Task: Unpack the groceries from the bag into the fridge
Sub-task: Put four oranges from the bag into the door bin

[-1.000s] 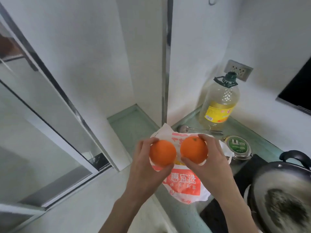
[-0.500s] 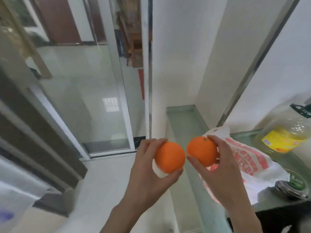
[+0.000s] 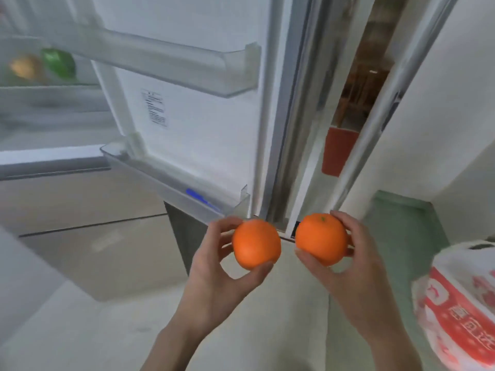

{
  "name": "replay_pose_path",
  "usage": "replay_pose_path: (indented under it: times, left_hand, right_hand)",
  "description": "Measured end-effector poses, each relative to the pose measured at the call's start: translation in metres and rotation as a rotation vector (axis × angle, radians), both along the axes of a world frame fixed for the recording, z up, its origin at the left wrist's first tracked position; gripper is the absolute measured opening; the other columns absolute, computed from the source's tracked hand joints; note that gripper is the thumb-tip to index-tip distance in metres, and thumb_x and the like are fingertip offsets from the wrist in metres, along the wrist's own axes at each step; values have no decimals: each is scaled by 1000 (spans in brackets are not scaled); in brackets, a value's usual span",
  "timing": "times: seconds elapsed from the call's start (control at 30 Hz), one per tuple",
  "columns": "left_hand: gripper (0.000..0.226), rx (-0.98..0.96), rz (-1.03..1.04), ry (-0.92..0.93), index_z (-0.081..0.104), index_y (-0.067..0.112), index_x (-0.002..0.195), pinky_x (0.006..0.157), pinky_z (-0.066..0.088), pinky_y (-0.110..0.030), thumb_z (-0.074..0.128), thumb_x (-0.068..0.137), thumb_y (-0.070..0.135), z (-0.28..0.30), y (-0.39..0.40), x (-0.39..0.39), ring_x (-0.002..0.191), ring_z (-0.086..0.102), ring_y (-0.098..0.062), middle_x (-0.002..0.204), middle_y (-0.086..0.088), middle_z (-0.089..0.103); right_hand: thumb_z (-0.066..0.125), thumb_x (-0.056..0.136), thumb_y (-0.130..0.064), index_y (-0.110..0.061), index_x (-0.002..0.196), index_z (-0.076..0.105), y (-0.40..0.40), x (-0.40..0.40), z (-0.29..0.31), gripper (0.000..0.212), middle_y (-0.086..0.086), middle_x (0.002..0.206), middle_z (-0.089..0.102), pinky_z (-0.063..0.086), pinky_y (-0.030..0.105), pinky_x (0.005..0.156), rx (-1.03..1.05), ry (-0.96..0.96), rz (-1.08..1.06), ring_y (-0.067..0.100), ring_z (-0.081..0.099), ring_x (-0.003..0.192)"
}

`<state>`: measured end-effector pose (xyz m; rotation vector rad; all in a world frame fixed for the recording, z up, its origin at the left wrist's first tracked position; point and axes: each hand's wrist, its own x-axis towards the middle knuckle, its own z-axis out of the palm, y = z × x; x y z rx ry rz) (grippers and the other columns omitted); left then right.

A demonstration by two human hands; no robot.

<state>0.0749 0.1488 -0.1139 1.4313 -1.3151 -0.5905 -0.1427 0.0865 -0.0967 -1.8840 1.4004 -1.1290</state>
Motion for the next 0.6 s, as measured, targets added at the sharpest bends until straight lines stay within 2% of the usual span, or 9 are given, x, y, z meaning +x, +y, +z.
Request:
replay_pose_path:
  times: [0.13, 0.2, 0.33, 0.4, 0.5, 0.6]
  left_hand:
    - [81, -45, 89, 2, 49, 40, 139, 93, 53, -19, 92, 71, 32, 3, 43, 46, 117, 64, -13, 131, 15, 55]
    - [73, -60, 131, -1, 55, 40, 134, 94, 53, -21, 92, 72, 33, 6, 65, 68, 118, 63, -13, 130, 15, 55]
    - [68, -61, 238, 2, 55, 38, 129, 95, 47, -13, 87, 69, 41, 13, 103, 105, 121, 60, -7, 126, 19, 61]
    - [66, -70, 289, 43, 56, 34, 126, 95, 50, -17, 89, 69, 37, 16, 116, 123, 120, 61, -9, 125, 18, 63]
    - [64, -89, 358, 65, 55, 34, 121, 96, 53, -24, 93, 71, 29, 22, 130, 144, 118, 62, -9, 124, 19, 64]
    - [63, -116, 412, 83, 54, 35, 121, 97, 53, -29, 89, 69, 39, 26, 136, 163, 119, 62, -9, 124, 20, 64]
  right_hand:
    - [81, 62, -73, -44, 136, 47, 24, 50, 7, 87, -20, 135, 53, 55, 32, 87, 32, -40, 124, 14, 61, 113]
    - [82, 62, -67, -47, 136, 47, 36, 76, 9, 84, -18, 134, 56, 55, 30, 86, 46, -63, 186, 14, 63, 113]
    - [85, 65, -56, -53, 136, 43, 58, 125, 16, 82, -23, 137, 52, 53, 25, 84, 59, -64, 322, 5, 63, 110]
    - [83, 63, -58, -57, 136, 40, 66, 148, 20, 85, -24, 138, 49, 50, 19, 81, 76, -77, 373, 1, 62, 111]
    - [82, 61, -59, -53, 136, 41, 71, 177, 24, 86, -20, 140, 51, 52, 20, 81, 88, -87, 457, 4, 64, 112]
    - [86, 66, -52, -52, 137, 43, 71, 201, 25, 82, -22, 140, 50, 54, 25, 88, 82, -90, 532, 9, 64, 116]
